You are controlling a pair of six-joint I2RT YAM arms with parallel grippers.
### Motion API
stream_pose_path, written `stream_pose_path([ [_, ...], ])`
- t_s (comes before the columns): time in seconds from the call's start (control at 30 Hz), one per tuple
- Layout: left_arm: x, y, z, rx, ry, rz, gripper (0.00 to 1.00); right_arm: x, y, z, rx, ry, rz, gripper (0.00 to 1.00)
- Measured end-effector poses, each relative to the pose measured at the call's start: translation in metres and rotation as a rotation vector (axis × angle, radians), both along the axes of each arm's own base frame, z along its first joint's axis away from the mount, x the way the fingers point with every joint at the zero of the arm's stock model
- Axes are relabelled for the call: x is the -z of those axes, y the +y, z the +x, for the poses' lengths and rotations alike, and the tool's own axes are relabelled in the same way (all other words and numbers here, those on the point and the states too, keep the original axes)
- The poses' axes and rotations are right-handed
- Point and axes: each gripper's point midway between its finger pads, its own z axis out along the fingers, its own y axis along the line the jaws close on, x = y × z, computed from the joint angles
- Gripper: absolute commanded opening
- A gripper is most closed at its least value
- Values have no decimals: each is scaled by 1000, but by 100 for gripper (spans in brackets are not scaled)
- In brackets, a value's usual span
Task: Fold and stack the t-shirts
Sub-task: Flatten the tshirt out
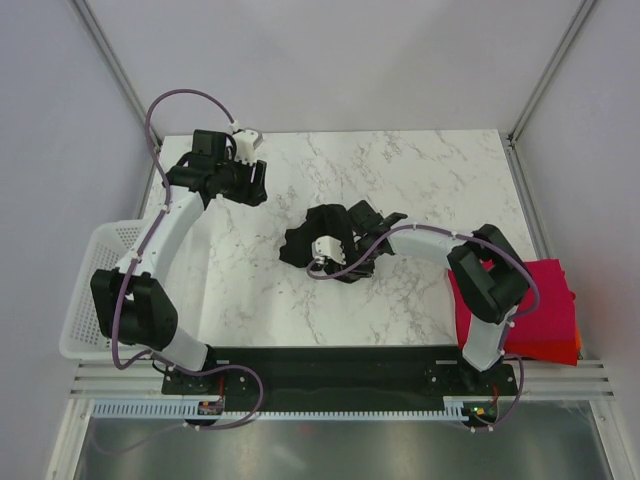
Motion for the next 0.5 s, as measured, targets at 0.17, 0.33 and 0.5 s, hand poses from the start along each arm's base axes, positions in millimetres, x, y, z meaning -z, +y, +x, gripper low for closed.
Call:
stream_pose_path([
  [0.17,1,1,1,2,-1,5,66,-6,2,5,25,25,-24,0],
  [0.33,1,1,1,11,-6,13,65,-71,15,24,48,-61,45,0],
  [0.5,3,2,5,27,-17,27,64,-259,47,64,85,-397,349,0],
])
